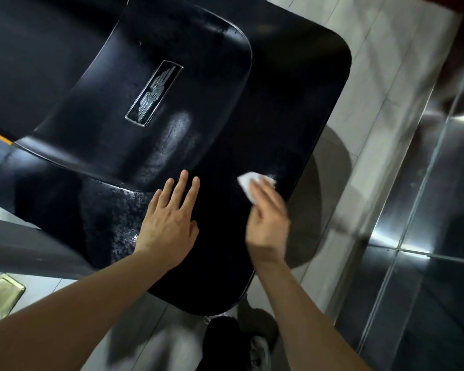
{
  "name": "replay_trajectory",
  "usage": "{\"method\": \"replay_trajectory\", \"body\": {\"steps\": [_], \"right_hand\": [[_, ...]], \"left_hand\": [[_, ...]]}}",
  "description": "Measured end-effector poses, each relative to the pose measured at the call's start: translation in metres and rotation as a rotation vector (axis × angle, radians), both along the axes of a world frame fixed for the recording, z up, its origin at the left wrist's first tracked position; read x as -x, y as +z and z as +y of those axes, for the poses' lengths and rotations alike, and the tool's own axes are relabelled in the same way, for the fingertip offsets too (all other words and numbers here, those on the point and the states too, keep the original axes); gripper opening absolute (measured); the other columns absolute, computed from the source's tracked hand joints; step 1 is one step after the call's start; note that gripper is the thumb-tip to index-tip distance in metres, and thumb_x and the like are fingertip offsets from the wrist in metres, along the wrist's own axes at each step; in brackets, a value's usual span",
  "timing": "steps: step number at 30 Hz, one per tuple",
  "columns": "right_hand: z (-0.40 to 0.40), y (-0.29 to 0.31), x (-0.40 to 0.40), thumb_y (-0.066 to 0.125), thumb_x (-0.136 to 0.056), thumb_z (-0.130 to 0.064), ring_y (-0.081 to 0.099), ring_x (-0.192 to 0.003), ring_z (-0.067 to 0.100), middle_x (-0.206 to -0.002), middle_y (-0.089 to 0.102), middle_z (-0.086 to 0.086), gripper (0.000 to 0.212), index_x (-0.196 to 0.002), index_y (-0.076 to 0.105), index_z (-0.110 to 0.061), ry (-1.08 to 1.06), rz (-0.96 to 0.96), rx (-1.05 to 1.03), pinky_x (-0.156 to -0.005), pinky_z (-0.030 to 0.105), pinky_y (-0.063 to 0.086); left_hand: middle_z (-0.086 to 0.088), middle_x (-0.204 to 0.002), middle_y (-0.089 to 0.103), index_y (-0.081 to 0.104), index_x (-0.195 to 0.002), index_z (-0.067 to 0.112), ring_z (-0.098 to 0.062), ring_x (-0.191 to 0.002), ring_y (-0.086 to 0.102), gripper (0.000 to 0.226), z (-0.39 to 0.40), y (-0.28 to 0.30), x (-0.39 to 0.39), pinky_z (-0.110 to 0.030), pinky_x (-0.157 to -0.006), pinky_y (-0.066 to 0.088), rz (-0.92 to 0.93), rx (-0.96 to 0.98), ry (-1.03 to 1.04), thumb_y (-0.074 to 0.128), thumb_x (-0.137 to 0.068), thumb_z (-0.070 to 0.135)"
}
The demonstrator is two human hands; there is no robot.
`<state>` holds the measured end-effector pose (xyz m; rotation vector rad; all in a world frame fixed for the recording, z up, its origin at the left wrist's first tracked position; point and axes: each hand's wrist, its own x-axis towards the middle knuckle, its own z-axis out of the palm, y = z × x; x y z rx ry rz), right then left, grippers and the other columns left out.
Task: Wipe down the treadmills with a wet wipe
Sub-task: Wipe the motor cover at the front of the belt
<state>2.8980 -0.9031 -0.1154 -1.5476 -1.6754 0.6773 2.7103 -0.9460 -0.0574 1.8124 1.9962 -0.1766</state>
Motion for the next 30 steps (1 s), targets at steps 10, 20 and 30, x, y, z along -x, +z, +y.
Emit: {"method": "replay_trajectory", "body": {"steps": [10, 20, 30], "right_hand": [[0.095, -0.024, -0.011, 0.046, -0.102, 0.000, 0.038, -0.145, 0.018, -0.152, 0.047, 0.006, 0.044, -0.145, 0.052, -0.008, -0.335, 0.028, 0.144, -0.120, 0.039, 0.032], [0.108, 0.001, 0.046, 0.040, -0.105, -0.017, 0.028, -0.150, 0.015, -0.157, 0.041, 0.003, 0.042, -0.144, 0.054, -0.020, 0.372, -0.102, 0.029, -0.119, 0.021, 0.027], [-0.004, -0.020, -0.005, 0.065, -0.095, -0.004, 0.051, -0.136, 0.018, -0.142, 0.059, 0.003, 0.038, -0.132, 0.065, -0.011, 0.386, -0.093, -0.100, -0.111, 0.035, 0.044]], "left_hand": [[-0.003, -0.171, -0.003, 0.008, -0.164, 0.017, -0.027, -0.158, 0.001, 0.072, 0.046, 0.006, -0.002, -0.041, -0.128, 0.010, -0.051, -0.080, -0.115, 0.032, -0.098, 0.034], [0.005, -0.168, -0.017, -0.012, -0.161, 0.016, -0.012, -0.155, -0.015, 0.092, 0.084, -0.002, 0.012, -0.022, -0.123, -0.006, -0.175, 0.031, -0.124, 0.054, -0.100, 0.036], [0.017, -0.166, -0.019, -0.012, -0.161, 0.026, -0.005, -0.153, -0.016, 0.111, 0.084, 0.003, 0.014, -0.021, -0.116, 0.015, -0.252, 0.098, -0.062, 0.064, -0.082, 0.014]]}}
